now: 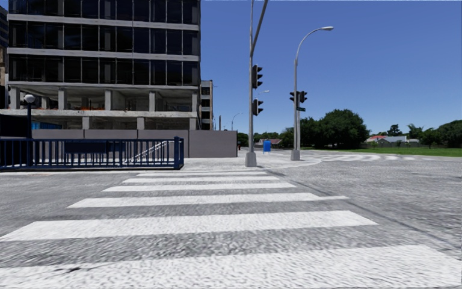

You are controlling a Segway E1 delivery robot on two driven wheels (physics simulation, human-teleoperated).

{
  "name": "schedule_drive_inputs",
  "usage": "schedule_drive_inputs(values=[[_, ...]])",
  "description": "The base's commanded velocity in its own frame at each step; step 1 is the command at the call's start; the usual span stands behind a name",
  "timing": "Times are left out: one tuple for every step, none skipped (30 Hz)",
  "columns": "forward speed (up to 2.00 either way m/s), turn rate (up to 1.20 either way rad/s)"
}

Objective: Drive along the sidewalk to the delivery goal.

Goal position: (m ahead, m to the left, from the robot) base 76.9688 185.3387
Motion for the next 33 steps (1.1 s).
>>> schedule_drive_inputs(values=[[2.0, 0.0], [2.0, 0.0], [2.0, 0.0], [2.0, 0.0], [2.0, 0.0], [2.0, 0.0], [2.0, 0.0], [2.0, 0.0], [2.0, 0.0], [2.0, 0.0], [2.0, 0.0], [2.0, 0.0], [2.0, 0.0], [2.0, 0.0], [2.0, 0.0], [2.0, 0.0], [2.0, 0.0], [2.0, 0.0], [2.0, 0.0], [2.0, 0.0], [2.0, 0.0], [2.0, 0.0], [2.0, 0.0], [2.0, 0.0], [2.0, 0.01], [2.0, 0.05], [2.0, 0.1], [2.0, 0.1], [2.0, 0.17], [2.0, 0.2], [2.0, 0.2], [2.0, 0.2], [2.0, 0.21]])
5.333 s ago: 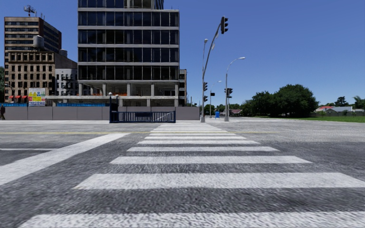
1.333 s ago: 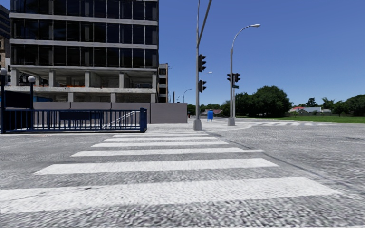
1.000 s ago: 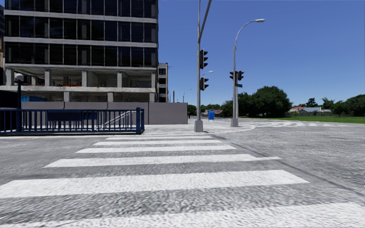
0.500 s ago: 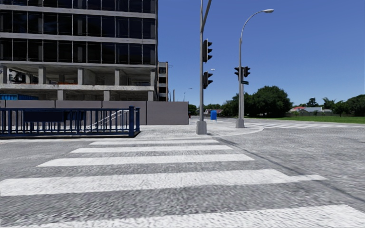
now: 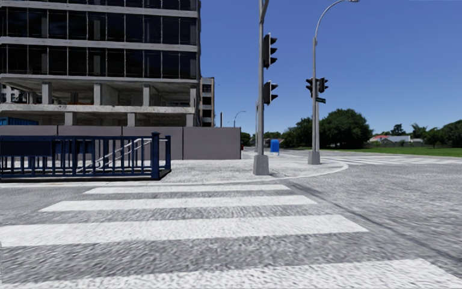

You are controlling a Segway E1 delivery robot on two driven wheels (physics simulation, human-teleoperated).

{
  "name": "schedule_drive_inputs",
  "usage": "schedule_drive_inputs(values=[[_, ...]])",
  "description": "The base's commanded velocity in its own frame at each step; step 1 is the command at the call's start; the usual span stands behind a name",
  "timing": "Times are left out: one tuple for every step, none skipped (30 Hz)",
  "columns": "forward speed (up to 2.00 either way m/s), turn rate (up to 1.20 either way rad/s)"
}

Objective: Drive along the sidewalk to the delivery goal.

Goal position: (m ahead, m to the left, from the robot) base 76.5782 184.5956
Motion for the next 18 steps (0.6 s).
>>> schedule_drive_inputs(values=[[2.0, 0.21], [2.0, 0.21], [2.0, 0.21], [2.0, 0.21], [2.0, 0.21], [2.0, 0.21], [2.0, 0.21], [2.0, 0.21], [2.0, 0.21], [2.0, 0.21], [2.0, 0.21], [2.0, 0.21], [2.0, 0.21], [2.0, 0.21], [2.0, 0.24], [2.0, 0.26], [2.0, 0.26], [2.0, 0.26]])
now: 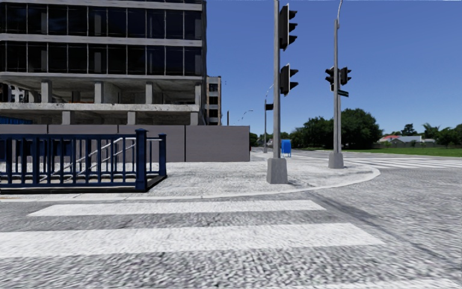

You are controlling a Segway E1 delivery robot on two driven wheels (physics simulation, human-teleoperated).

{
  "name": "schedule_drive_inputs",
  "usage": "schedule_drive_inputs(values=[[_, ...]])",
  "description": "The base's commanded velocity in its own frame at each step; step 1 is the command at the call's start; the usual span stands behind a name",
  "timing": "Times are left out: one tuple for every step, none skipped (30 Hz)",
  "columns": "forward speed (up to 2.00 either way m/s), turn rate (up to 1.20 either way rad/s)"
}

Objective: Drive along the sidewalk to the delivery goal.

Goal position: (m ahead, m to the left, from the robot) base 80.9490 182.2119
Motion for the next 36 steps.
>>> schedule_drive_inputs(values=[[2.0, 0.27], [2.0, 0.27], [2.0, 0.27], [2.0, 0.27], [2.0, 0.27], [2.0, 0.27], [2.0, 0.27], [2.0, 0.27], [2.0, 0.27], [2.0, 0.27], [2.0, 0.27], [2.0, 0.27], [2.0, 0.27], [2.0, 0.27], [2.0, 0.27], [2.0, 0.27], [2.0, 0.27], [2.0, 0.27], [2.0, 0.27], [2.0, 0.27], [2.0, 0.27], [2.0, 0.27], [2.0, 0.27], [2.0, 0.27], [2.0, 0.27], [2.0, 0.27], [2.0, 0.27], [2.0, 0.27], [2.0, 0.24], [2.0, 0.22], [2.0, 0.22], [2.0, 0.22], [2.0, 0.22], [2.0, 0.22], [2.0, 0.22], [2.0, 0.16]])
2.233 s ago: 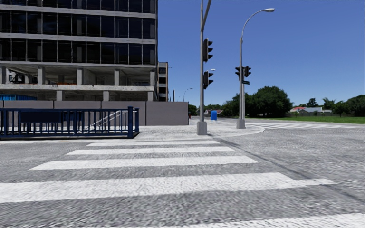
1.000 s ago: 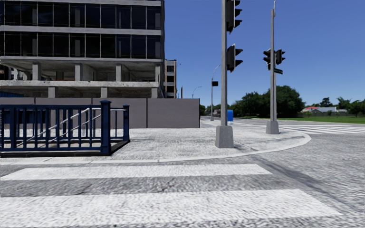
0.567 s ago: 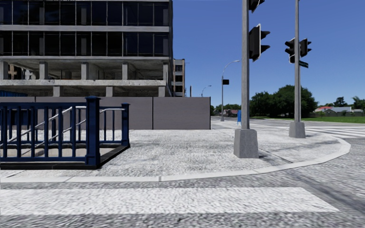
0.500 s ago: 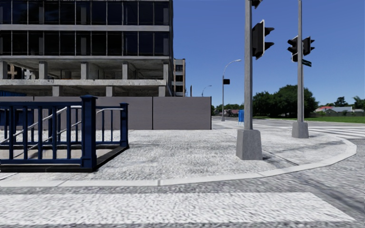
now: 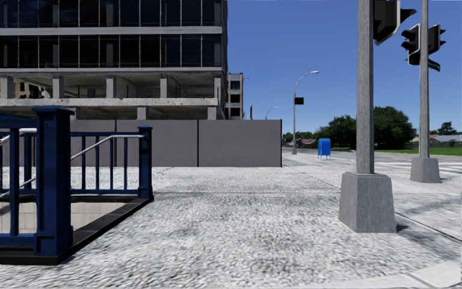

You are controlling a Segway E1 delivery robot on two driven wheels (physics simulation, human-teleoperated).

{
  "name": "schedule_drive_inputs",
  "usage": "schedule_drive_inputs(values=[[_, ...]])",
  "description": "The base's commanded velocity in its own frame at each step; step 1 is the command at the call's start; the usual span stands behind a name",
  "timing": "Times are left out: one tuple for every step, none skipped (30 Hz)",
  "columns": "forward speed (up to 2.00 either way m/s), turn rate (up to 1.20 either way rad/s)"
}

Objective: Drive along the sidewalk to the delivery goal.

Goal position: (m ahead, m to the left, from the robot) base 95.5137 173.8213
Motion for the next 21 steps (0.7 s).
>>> schedule_drive_inputs(values=[[2.0, 0.01], [2.0, 0.0], [2.0, 0.0], [2.0, 0.0], [2.0, 0.0], [2.0, 0.0], [2.0, 0.0], [2.0, 0.0], [1.94, 0.0], [1.84, 0.0], [1.78, 0.0], [1.78, 0.0], [1.68, 0.0], [1.65, 0.0], [1.65, 0.0], [1.65, 0.0], [1.64, 0.0], [1.64, 0.0], [1.64, 0.0], [1.64, 0.0], [1.64, 0.0]])
